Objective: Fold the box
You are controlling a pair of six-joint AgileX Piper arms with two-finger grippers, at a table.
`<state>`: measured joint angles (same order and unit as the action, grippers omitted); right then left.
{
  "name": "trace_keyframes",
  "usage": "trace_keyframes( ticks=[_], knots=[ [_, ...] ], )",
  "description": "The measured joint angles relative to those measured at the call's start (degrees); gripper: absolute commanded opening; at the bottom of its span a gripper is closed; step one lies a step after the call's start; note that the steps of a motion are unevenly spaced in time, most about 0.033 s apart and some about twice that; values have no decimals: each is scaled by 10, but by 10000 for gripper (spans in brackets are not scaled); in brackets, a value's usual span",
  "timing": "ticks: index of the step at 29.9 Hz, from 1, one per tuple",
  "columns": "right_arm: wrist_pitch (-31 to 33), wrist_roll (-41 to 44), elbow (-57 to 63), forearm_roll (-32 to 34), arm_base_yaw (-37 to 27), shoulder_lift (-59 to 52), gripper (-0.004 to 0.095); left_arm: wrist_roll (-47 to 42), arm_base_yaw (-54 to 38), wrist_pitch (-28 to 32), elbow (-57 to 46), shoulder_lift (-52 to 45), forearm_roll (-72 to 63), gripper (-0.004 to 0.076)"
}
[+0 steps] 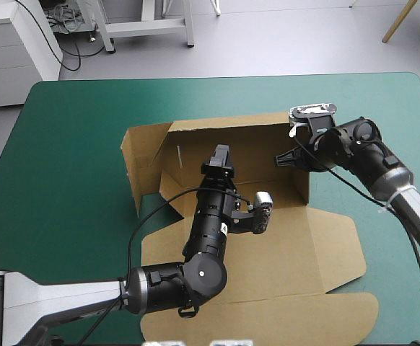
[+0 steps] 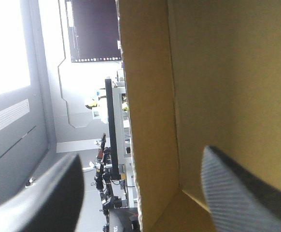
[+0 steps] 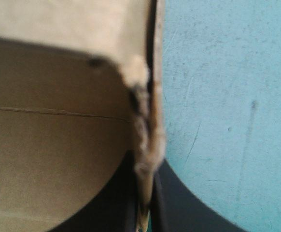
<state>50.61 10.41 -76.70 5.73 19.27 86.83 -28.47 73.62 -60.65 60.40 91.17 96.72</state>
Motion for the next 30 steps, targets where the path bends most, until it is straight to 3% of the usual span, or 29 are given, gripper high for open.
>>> trace_keyframes(
  ticks=[1, 2, 7, 14, 18, 24, 30],
  knots=[
    [9, 0, -11, 0, -2, 8, -14, 10, 0, 1, 0, 0, 0, 24],
    [17, 0, -19, 0, -3, 15, -14, 22, 0, 1, 0, -1, -1, 5],
    [31, 0, -33, 0, -4, 26, -14, 69, 0, 27, 11, -2, -51, 15],
    [32, 0, -34, 0, -4, 26, -14, 216, -54, 72, 138, -7, -337, 15],
    [32, 0, -34, 0, -4, 26, -14, 301, -137, 21, 255, -11, -513, 15],
    [32, 0, -35, 0, -4, 26, -14, 321, -311, -56, 381, -14, -675, 14],
    [33, 0, -35, 0, -4, 26, -14, 321, -509, -67, 415, -22, -872, 14]
  ],
)
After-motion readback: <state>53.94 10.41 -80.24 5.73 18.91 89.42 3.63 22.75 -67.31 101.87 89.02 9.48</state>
